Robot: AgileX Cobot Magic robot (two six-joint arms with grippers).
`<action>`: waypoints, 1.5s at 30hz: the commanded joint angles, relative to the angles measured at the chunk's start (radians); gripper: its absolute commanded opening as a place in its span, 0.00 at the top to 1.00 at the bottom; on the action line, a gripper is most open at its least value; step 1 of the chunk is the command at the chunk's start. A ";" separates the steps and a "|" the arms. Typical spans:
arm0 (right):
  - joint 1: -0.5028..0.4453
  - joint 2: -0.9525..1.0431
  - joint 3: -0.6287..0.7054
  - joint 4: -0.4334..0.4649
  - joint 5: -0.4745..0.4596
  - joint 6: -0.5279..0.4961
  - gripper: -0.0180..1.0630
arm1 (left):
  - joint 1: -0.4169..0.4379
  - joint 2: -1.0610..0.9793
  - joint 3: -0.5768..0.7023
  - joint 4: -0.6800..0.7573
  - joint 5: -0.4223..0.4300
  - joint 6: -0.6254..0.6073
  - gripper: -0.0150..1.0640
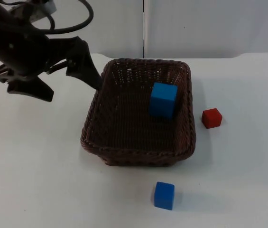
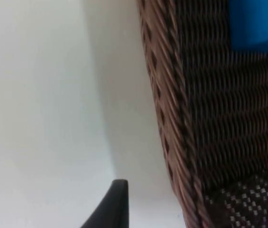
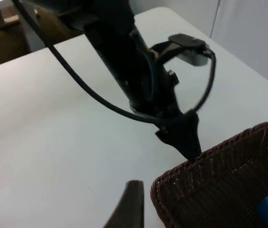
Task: Pick up the basket with the left hand and place the largest block into the basket with the right hand.
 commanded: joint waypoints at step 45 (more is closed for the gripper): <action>0.005 -0.667 0.573 0.002 -0.051 0.096 0.24 | 0.002 -1.033 0.309 0.286 -0.007 -0.121 0.07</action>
